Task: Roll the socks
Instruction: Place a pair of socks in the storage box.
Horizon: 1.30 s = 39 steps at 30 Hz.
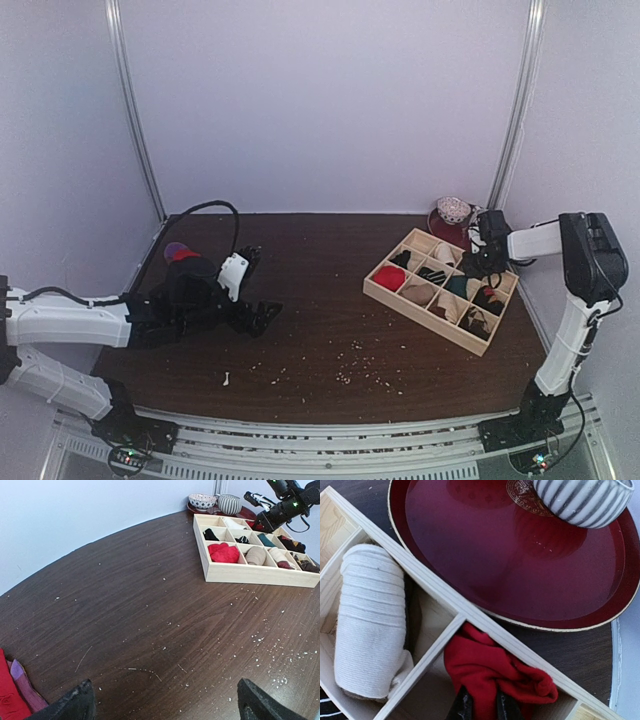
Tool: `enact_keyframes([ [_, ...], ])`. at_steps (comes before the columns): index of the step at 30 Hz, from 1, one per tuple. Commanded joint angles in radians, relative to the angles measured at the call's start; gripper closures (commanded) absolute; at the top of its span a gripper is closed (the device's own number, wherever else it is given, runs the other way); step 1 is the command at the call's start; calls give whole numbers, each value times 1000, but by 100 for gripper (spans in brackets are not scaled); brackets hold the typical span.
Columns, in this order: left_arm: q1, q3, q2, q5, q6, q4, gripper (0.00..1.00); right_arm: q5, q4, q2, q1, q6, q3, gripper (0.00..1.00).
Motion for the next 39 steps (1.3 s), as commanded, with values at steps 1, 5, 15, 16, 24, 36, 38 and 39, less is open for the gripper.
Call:
enact_keyframes([
  [1, 8, 18, 9, -21, 25, 32, 2, -51, -194, 99, -22, -17, 17, 100],
  [5, 7, 33, 6, -28, 28, 17, 2, -17, -265, 123, -23, 3, 61, 88],
  [15, 8, 45, 3, -40, 31, 0, 2, -63, -268, 96, -24, 60, 71, 55],
  [16, 8, 45, 4, -39, 31, 0, 2, -70, -265, 84, -24, 63, 71, 54],
  [24, 7, 47, 5, -37, 28, 3, 2, -88, -289, -21, -24, 80, 110, 45],
  [36, 9, 48, -2, -50, 32, 0, 2, -135, -290, -134, -24, 93, 138, 45],
  [38, 8, 48, -6, -54, 31, 0, 2, -150, -277, -154, -24, 93, 137, 52],
  [39, 8, 47, -8, -56, 30, 0, 2, -157, -268, -162, -25, 93, 137, 53],
])
